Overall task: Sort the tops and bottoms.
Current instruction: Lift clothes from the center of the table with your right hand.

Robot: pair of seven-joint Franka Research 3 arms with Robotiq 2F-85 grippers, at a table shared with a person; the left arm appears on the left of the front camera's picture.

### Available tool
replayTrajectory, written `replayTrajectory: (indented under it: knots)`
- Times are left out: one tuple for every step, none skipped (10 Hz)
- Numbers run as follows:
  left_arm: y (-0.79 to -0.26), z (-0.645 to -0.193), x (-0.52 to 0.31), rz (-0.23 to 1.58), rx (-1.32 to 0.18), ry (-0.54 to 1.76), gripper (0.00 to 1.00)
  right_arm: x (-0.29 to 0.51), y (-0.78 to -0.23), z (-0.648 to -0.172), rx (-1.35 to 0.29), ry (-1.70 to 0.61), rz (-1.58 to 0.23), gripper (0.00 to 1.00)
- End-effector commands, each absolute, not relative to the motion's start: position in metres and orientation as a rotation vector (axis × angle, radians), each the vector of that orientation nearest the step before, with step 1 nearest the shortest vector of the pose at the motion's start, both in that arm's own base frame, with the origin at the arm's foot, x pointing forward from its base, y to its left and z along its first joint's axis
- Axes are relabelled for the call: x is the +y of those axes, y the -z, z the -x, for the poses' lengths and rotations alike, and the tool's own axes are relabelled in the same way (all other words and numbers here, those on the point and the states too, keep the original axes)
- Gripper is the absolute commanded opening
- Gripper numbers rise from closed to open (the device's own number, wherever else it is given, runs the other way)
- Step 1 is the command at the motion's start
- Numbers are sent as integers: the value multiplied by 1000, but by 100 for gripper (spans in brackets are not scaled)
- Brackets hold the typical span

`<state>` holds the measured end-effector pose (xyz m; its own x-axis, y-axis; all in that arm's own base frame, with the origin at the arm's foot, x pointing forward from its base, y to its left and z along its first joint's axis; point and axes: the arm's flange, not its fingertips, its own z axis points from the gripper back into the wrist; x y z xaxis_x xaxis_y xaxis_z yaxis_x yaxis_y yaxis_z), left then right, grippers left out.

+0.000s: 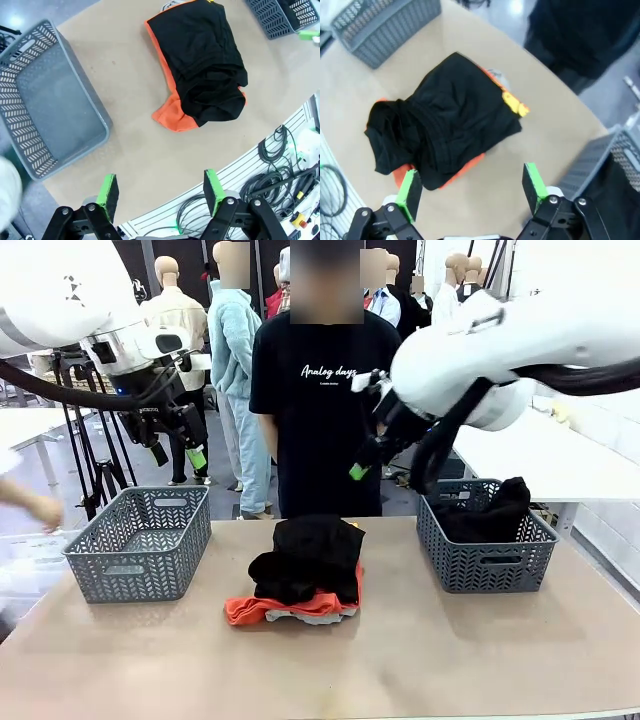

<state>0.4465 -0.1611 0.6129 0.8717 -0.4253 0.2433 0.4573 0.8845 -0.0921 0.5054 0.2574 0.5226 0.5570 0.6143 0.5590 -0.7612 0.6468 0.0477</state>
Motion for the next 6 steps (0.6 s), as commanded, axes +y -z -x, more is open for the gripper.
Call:
replayTrajectory:
  knots:
    - [-615, -447, -159, 141, -224, 463, 88, 241, -538, -494, -577, -784, -276, 100]
    - [-615, -447, -159, 141, -224, 463, 88, 241, -538, -494, -577, -784, -276, 100]
    - [-615, -447, -159, 141, -224, 463, 88, 241, -538, -494, -577, -784, -276, 100]
    - [-615, -447, -159, 141, -224, 463, 88, 241, -538, -494, -577, -784, -276, 100]
    - [-615, -447, -159, 141, -224, 463, 88, 248, -538, -504, -565, -810, -285, 100]
    - [-615, -447, -159, 141, -224, 463, 88, 260, -530, -504, -575, -777, -258, 100]
